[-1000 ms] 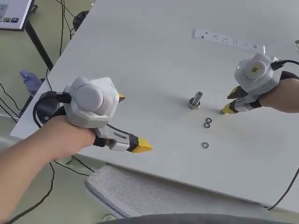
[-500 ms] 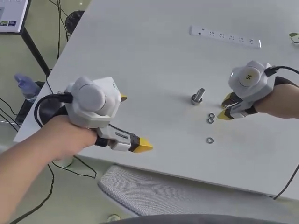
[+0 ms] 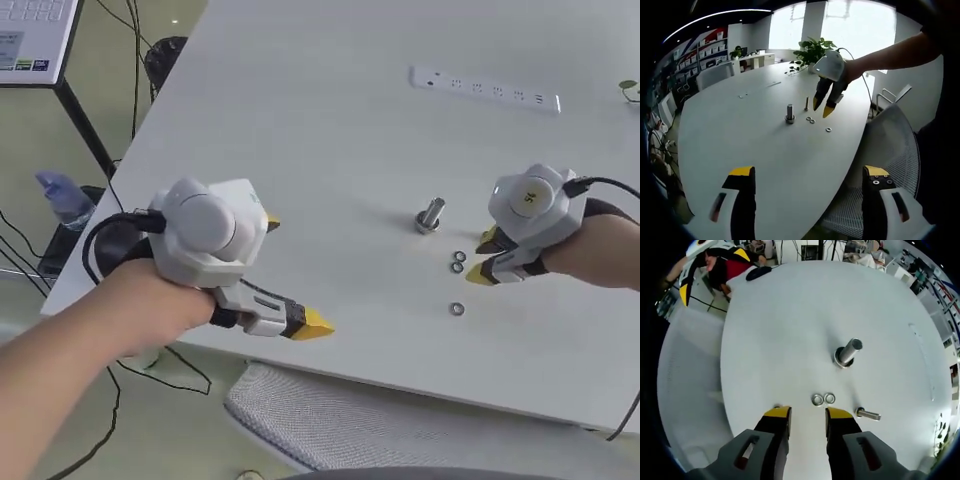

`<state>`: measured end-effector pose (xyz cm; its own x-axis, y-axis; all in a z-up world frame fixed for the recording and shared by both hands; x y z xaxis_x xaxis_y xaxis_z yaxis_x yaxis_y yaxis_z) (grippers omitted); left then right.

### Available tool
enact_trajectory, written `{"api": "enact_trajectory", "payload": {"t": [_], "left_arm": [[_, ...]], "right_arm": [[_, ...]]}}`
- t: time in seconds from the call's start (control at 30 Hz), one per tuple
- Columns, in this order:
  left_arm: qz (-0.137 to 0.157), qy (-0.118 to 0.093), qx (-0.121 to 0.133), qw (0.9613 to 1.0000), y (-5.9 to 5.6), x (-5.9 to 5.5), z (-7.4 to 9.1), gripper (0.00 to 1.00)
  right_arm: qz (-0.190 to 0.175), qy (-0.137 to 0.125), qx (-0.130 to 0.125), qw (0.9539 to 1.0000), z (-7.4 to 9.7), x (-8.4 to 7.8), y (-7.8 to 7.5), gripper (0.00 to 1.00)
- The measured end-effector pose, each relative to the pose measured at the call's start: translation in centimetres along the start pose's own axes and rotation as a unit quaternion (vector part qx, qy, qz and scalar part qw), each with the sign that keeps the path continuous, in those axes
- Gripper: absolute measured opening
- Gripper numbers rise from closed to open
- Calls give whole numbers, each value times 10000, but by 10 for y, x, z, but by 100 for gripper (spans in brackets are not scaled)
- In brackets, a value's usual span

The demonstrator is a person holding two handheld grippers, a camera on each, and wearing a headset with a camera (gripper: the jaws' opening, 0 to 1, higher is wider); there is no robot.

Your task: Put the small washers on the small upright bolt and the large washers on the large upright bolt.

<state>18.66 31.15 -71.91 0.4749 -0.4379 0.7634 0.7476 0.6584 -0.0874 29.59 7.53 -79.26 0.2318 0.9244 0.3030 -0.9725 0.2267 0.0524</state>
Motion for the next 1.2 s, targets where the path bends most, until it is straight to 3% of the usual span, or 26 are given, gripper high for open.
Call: {"api": "enact_trajectory", "payload": {"t": [0.27, 0.4, 1.03, 1.2], "left_arm": [[8, 25, 0, 10000, 1, -5, 5, 87], [14, 62, 4, 10000, 2, -8, 8, 87], [33, 69, -42, 10000, 1, -12, 10, 84], [30, 89, -60, 9999, 0, -14, 10, 84]], "right_arm": [[53, 26, 46, 10000, -15, -4, 22, 29], [80, 164, 124, 9998, -25, -13, 30, 29], [-98, 68, -107, 9999, -33, -20, 37, 27], [17, 82, -98, 9999, -34, -20, 39, 24]]}}
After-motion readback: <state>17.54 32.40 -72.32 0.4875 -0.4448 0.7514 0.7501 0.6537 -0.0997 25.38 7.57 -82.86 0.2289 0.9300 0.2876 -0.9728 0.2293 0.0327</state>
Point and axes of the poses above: the centre of the closed fingertips' face, and the gripper's own axes: z roughly backward along the fingers, y roughly to its left, x roughly out of its top, the point moved 4 cm from there along z, roughly backward along the fingers, and after that the axes turned 3 degrees about x, right-handed, at the moved point
